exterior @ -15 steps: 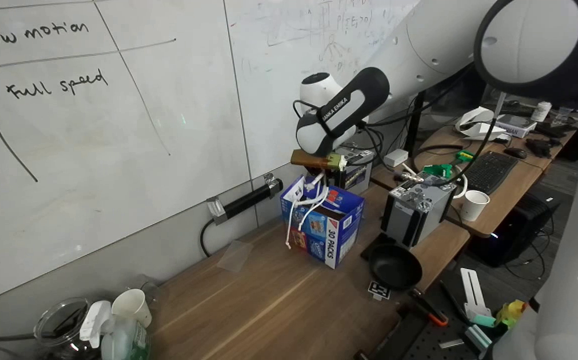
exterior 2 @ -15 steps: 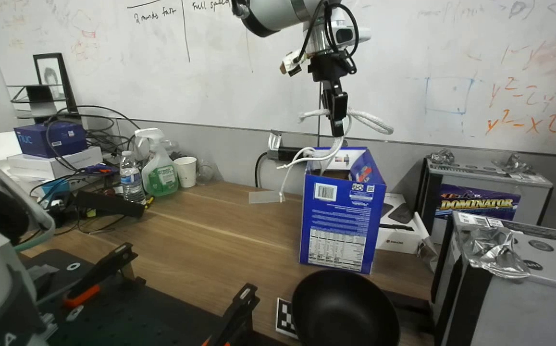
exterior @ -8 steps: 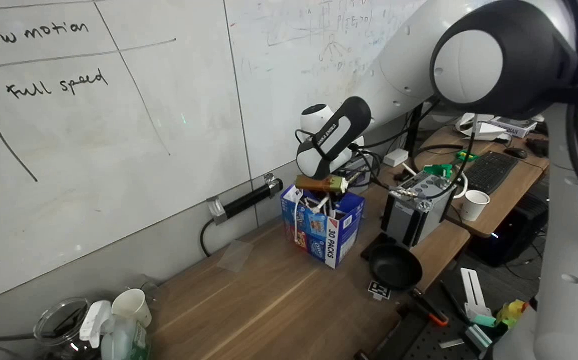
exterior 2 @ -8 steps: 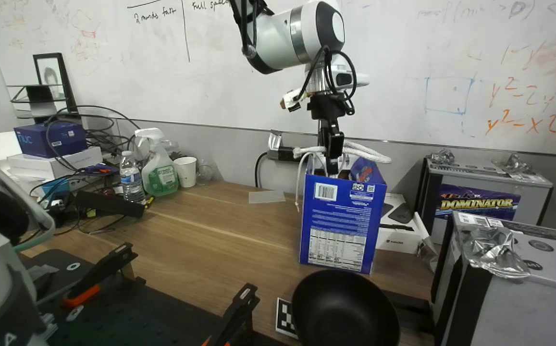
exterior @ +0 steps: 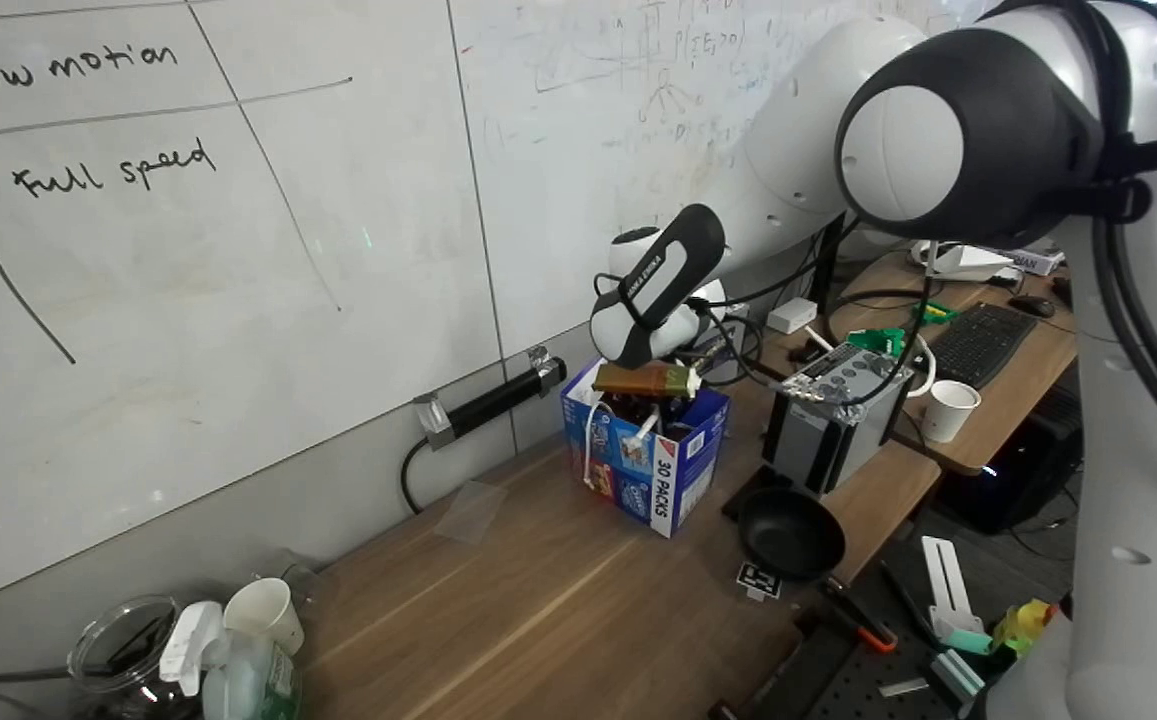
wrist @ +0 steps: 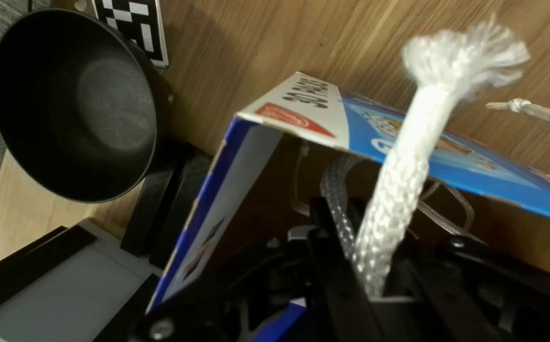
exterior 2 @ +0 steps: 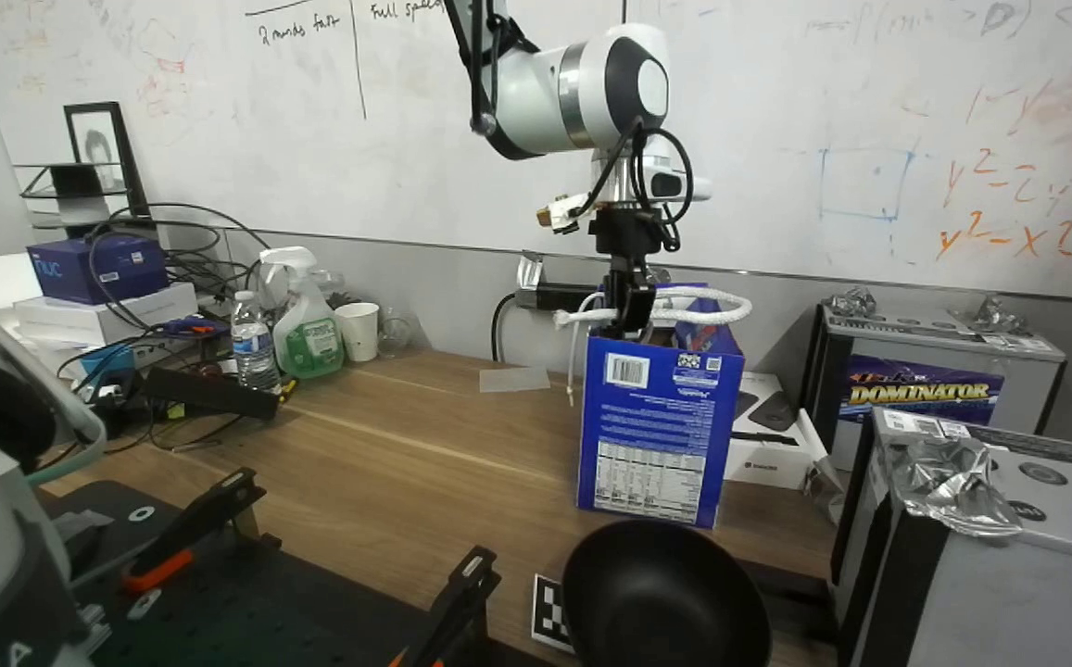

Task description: Put the string in blue box

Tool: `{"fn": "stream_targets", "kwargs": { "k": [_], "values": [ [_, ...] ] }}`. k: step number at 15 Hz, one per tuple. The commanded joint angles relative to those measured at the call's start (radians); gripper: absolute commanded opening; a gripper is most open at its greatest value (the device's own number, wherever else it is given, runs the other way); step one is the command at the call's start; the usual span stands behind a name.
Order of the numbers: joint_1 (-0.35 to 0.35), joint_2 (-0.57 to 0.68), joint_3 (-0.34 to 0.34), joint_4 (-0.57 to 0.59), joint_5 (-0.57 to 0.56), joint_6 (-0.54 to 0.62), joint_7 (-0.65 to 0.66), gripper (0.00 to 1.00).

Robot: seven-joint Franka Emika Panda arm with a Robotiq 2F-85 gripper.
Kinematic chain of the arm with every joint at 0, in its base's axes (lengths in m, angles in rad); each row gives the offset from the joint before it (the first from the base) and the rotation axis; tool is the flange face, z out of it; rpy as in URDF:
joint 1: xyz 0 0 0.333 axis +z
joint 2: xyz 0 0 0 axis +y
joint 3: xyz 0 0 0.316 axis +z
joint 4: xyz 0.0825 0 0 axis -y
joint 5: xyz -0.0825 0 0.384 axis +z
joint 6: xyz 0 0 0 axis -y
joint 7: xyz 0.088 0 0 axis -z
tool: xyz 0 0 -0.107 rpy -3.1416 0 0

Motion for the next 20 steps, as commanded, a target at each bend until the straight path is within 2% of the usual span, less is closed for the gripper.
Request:
{"fn": "stream_targets", "kwargs": {
  "k": [1, 2, 3, 4, 11, 20],
  "values": [
    [-0.013, -0.006, 0.008, 0.015, 0.048, -0.012, -0.075, 0.11],
    [-0.013, -0.010, 0.008, 0.016, 0.053, -0.016, -0.086, 0.40],
    [-0.015, -0.013, 0.009, 0.017, 0.064, -0.020, -0.098, 0.41],
    [-0.013, -0.015, 0.006, 0.019, 0.066, -0.022, -0.107, 0.47],
    [-0.002, -0.039, 0.000, 0.033, 0.068, -0.033, -0.126, 0.98],
    [0.065, -0.136, 0.022, 0.043, 0.019, -0.036, -0.113, 0.99]
  ]
}}
